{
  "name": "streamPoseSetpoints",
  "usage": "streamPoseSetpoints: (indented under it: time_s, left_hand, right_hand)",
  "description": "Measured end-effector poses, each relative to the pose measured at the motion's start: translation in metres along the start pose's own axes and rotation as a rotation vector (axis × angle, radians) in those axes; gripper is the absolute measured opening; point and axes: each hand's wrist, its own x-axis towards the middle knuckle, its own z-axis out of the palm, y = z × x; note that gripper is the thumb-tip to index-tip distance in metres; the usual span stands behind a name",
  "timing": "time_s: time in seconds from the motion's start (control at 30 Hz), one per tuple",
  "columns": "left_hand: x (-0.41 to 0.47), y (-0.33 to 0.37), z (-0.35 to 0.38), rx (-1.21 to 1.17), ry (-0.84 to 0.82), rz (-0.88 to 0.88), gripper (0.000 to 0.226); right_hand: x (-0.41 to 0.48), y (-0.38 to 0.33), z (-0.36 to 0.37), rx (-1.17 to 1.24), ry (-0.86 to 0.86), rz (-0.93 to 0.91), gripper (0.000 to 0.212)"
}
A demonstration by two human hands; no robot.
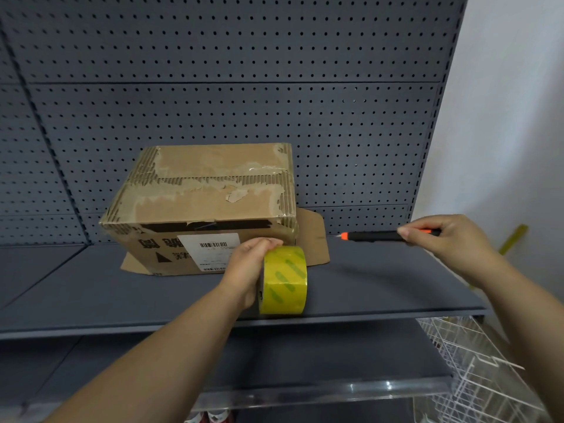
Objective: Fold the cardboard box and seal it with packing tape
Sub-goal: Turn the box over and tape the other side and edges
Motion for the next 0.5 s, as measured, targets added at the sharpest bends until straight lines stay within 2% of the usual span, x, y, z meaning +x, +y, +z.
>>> streamPoseSetpoints:
  time_s: [0.07, 0.13, 0.27, 0.4, 0.47, 0.5]
  left_hand:
    - [0.001, 0.003, 0.002, -0.031, -0.007, -0.005, 0.014]
    - [0.001, 0.006, 0.004, -0.050, -0.010, -0.003, 0.016]
    - [0.000, 0.011, 0.008, -0.110, -0.002, -0.030, 0.018]
    - [0.000, 0.013, 0.006, -0.118, -0.006, -0.059, 0.016]
    - [-0.001, 0.015, 0.003, -0.109, -0.019, -0.046, 0.016]
    - [-0.001, 0.016, 0.001, -0.108, -0.027, -0.037, 0.016]
  right_hand:
    - [0.003, 0.007, 0.005, 0.009, 0.104, 0.058, 0.012]
    - [0.008, 0.016, 0.026, -0.070, 0.134, 0.125, 0.020]
    - [0.018, 0.037, 0.085, -0.146, 0.090, 0.340, 0.039]
    - [0.024, 0.053, 0.126, -0.208, -0.058, 0.493, 0.048]
    - [0.026, 0.048, 0.132, -0.401, -0.113, 0.414, 0.052]
    - [0.028, 0.040, 0.131, -0.410, -0.069, 0.298, 0.052]
